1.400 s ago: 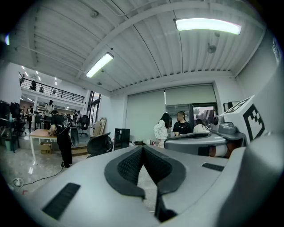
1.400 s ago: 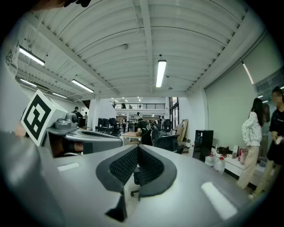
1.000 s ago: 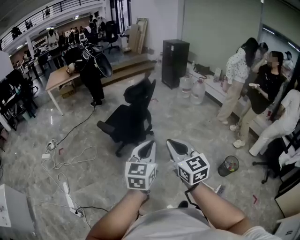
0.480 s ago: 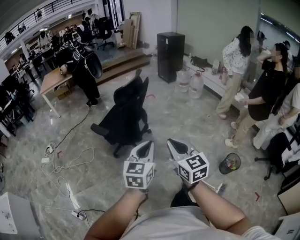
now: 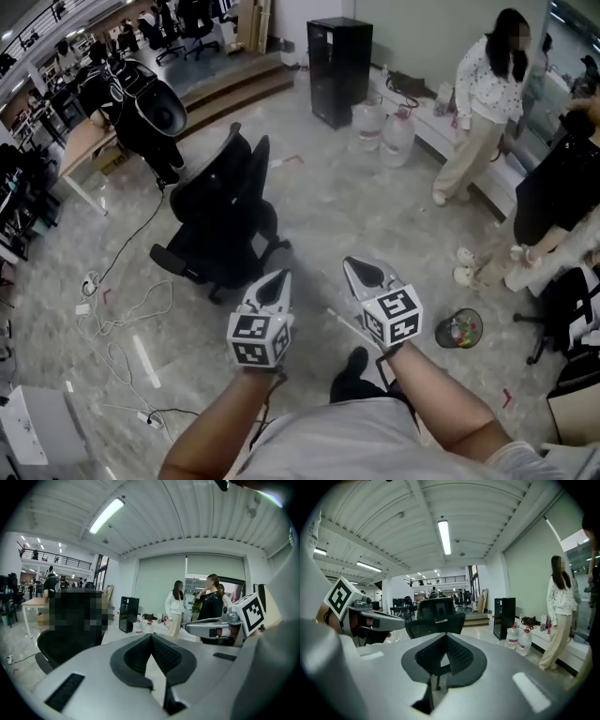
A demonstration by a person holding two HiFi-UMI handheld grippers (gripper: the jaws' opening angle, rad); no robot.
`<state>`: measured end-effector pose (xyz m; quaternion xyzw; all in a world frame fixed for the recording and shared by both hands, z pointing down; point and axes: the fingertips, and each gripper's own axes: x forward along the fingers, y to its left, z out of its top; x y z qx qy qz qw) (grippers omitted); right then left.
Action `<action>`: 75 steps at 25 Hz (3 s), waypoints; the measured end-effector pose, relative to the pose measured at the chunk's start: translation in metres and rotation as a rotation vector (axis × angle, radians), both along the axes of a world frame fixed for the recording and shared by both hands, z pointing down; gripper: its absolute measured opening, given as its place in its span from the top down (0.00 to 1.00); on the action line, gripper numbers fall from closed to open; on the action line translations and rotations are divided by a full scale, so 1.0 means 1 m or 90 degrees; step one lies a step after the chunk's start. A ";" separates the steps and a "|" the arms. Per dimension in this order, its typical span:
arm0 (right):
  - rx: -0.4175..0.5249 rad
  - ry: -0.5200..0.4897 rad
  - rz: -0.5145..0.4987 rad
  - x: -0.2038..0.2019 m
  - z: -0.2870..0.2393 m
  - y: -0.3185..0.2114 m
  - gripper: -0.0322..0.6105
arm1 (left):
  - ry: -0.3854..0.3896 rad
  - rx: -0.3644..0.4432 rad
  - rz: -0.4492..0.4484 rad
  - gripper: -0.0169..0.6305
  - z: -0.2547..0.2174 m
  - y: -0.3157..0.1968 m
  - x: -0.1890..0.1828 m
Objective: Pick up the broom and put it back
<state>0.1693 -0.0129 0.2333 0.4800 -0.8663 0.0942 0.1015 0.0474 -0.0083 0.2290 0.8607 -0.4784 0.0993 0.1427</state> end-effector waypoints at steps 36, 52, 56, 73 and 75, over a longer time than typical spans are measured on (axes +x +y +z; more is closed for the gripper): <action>-0.611 0.317 -0.212 0.024 0.962 -0.093 0.76 | 0.007 -0.423 0.048 0.97 0.793 -0.169 0.000; -0.624 0.435 -0.207 0.031 1.187 -0.090 0.76 | 0.042 -0.440 0.091 0.97 0.972 -0.145 -0.009; -0.601 0.448 -0.201 0.032 1.189 -0.091 0.81 | 0.039 -0.441 0.078 0.97 0.980 -0.146 -0.021; -0.393 0.282 -0.238 -0.057 0.801 -0.178 0.82 | 0.101 -0.376 -0.072 0.97 0.706 -0.185 -0.061; -0.361 0.262 -0.250 -0.080 0.738 -0.193 0.82 | 0.104 -0.358 -0.086 0.97 0.659 -0.197 -0.073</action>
